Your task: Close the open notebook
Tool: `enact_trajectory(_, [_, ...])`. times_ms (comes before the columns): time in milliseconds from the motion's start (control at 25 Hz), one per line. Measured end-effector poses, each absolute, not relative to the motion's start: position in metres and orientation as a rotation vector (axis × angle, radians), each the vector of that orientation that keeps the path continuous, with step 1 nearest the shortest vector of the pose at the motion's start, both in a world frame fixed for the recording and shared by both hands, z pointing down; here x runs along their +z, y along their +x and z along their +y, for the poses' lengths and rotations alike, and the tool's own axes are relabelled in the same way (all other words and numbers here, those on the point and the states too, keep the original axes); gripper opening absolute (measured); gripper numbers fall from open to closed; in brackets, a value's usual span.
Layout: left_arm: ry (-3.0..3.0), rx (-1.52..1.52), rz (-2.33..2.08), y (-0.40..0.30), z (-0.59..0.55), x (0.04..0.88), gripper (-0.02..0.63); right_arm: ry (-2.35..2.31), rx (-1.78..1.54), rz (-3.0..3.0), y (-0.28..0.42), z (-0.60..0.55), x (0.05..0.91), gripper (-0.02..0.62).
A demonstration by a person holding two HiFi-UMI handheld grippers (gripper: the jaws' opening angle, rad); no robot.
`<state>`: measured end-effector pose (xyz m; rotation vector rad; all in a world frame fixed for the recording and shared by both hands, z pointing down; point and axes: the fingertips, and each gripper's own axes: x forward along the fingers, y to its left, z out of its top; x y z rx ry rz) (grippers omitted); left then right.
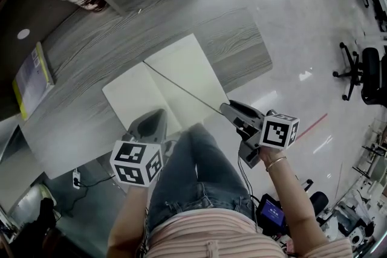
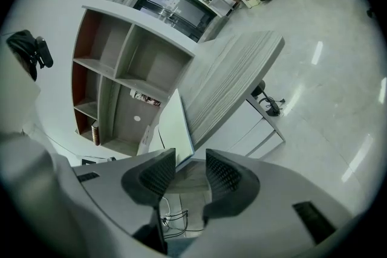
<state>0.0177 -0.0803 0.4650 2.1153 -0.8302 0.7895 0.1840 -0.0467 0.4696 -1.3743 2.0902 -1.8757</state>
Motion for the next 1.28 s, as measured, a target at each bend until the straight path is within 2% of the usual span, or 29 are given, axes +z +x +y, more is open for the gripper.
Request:
enact_trajectory(160, [2.115, 0.792, -0.83, 0.018, -0.081, 0.465, 0.012, -1.364, -1.859, 2.12, 0.183, -0.051, 0.466, 0.148])
enact_trajectory(760, [2.127, 0.783, -0.837, 0.019, -0.08, 0.464, 0.012, -1.329, -1.799, 2.151, 0.179, -0.055, 0.439, 0.036])
enact_trajectory(1280, [2.152, 0.775, -0.868, 0.02, -0.081, 0.463, 0.012, -1.297, -1.672, 2.274, 0.161, -0.053, 0.397, 0.021])
